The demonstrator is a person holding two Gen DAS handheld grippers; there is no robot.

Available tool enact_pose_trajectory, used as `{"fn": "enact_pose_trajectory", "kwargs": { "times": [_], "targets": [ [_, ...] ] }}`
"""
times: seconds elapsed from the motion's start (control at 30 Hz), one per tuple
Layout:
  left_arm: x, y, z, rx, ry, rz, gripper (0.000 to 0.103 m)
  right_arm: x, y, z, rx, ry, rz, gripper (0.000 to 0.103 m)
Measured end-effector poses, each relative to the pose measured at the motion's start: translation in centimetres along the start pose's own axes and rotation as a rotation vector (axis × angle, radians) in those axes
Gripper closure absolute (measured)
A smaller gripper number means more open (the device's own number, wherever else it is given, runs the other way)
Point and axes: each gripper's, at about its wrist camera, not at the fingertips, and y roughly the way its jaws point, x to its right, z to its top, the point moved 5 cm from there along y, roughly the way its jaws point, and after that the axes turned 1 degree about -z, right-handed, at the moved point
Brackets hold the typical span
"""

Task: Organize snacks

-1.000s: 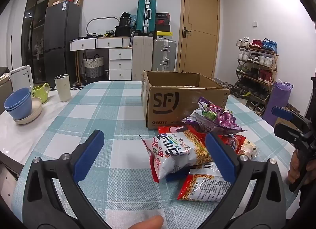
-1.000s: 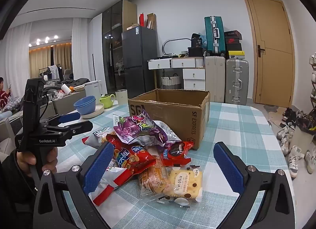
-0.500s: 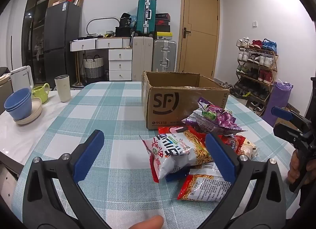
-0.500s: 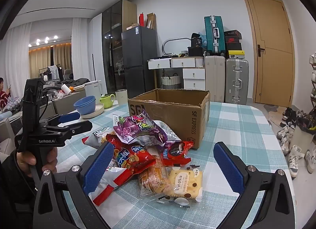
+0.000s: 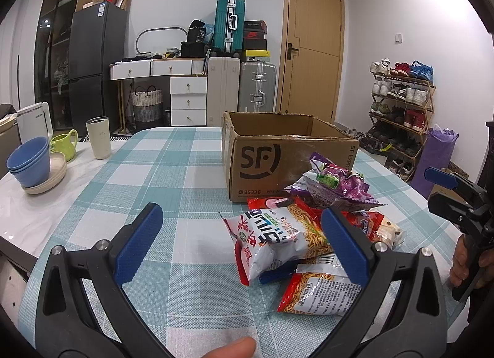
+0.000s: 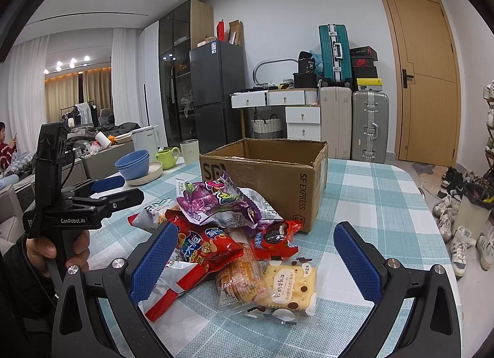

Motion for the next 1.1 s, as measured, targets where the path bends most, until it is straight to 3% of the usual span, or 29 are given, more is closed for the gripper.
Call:
{"fn": "enact_pose_trajectory", "kwargs": {
  "times": [1.1],
  "targets": [
    [-0.47,-0.21,0.06,0.001,-0.006,0.003,0.001,0.03,0.07,-0.01,-0.003,0.002,0.000,0.000]
  ]
}}
